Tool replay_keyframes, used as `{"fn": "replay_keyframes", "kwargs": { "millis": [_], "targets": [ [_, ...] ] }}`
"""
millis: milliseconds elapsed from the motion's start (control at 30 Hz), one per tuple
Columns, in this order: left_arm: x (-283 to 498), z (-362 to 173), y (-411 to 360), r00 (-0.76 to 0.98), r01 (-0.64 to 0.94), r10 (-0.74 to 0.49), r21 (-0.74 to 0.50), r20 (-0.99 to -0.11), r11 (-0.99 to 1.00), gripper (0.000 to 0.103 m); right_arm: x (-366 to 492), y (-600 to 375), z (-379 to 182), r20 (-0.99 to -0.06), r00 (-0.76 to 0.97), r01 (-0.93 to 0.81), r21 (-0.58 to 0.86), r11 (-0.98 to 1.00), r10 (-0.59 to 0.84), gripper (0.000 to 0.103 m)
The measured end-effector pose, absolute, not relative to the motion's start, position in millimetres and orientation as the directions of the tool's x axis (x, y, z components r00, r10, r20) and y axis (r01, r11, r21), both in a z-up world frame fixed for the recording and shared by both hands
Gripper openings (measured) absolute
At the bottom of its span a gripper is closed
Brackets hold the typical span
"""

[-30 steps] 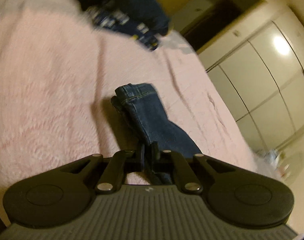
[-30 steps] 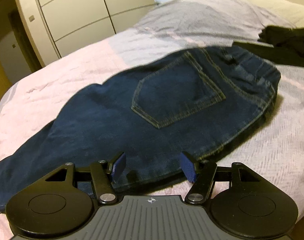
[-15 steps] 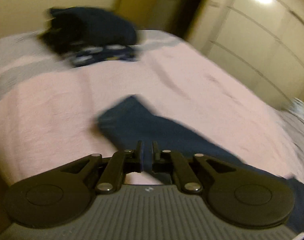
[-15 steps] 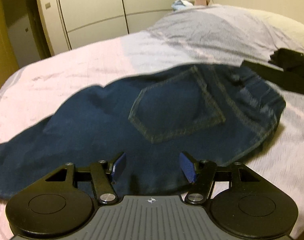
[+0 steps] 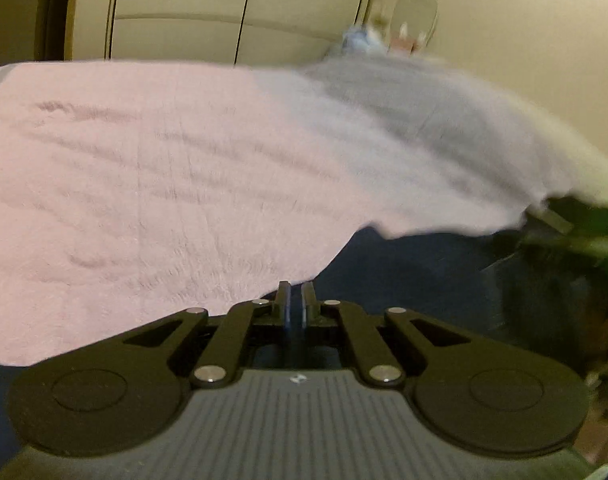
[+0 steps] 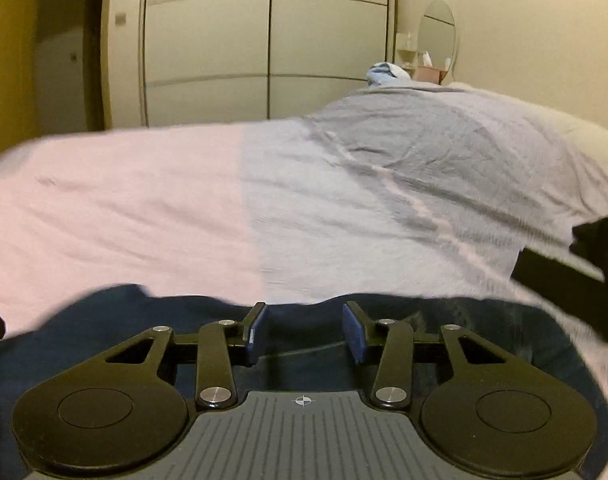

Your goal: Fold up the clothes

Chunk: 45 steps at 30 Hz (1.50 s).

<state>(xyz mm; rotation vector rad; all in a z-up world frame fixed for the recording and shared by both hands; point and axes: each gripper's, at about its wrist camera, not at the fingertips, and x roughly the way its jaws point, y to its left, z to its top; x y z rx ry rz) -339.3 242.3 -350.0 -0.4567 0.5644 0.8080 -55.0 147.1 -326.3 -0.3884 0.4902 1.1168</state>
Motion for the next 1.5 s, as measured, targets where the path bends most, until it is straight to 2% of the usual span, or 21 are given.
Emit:
{"fn": "replay_keyframes", "kwargs": {
  "millis": [100,267,333,433,567,733,833,967,1033,1100,1133,1167,1333,1500],
  "targets": [
    [-334,-380,251,0.539,-0.787,0.527,-0.170,-0.657,0.593,0.004,-34,172,-360,-0.637,0.336,-0.930,-0.106,0.353,0.693,0.040],
    [-358,-362,235,0.541,-0.801,0.556,-0.186,-0.631,0.569,0.004,-43,160,-355,-0.614,0.365,-0.921,-0.132,0.366,0.699,0.041],
    [-370,-357,218,0.547,-0.798,0.575,-0.171,-0.609,0.578,0.004,-46,135,-343,-0.596,0.372,-0.910,-0.084,0.405,0.711,0.041],
    [-398,-362,203,0.486,-0.835,0.603,-0.132,-0.633,0.534,0.004,-47,94,-341,-0.597,0.362,-0.896,-0.012,0.444,0.716,0.041],
    [-464,-350,183,0.428,-0.896,0.646,-0.203,-0.632,0.395,0.004,-46,53,-347,-0.604,0.289,-0.884,0.131,0.449,0.743,0.041],
    [-576,-333,148,0.306,-0.947,0.703,-0.280,-0.642,0.156,0.008,-74,5,-318,-0.579,0.278,-0.846,0.230,0.481,0.766,0.041],
    [-634,-328,128,0.240,-0.952,0.701,-0.304,-0.672,0.036,0.008,-97,-11,-319,-0.612,0.233,-0.847,0.254,0.468,0.756,0.041],
    [-656,-310,106,0.086,-0.987,0.708,-0.156,-0.701,-0.035,0.016,-139,-19,-324,-0.697,0.190,-0.855,0.229,0.466,0.691,0.041],
    [-651,-298,98,0.073,-0.992,0.713,-0.128,-0.697,-0.023,0.027,-162,-19,-322,-0.713,0.169,-0.876,0.207,0.435,0.680,0.042],
    [-643,-288,91,0.067,-0.995,0.718,-0.099,-0.693,-0.003,0.029,-182,-18,-317,-0.719,0.167,-0.895,0.176,0.409,0.674,0.056],
    [-635,-285,88,0.060,-0.997,0.722,-0.073,-0.689,0.014,0.030,-191,-19,-313,-0.719,0.176,-0.900,0.158,0.405,0.672,0.068],
    [-627,-282,84,0.054,-0.998,0.727,-0.046,-0.685,0.031,0.031,-199,-22,-307,-0.713,0.190,-0.904,0.141,0.404,0.675,0.071],
    [-598,-272,66,0.062,-0.995,0.737,0.021,-0.673,0.103,0.036,-218,-38,-285,-0.695,0.259,-0.908,0.062,0.414,0.671,0.073],
    [-582,-265,46,0.095,-0.987,0.740,0.034,-0.666,0.158,0.038,-222,-66,-271,-0.689,0.313,-0.878,0.053,0.476,0.653,0.074]
  ]
}}
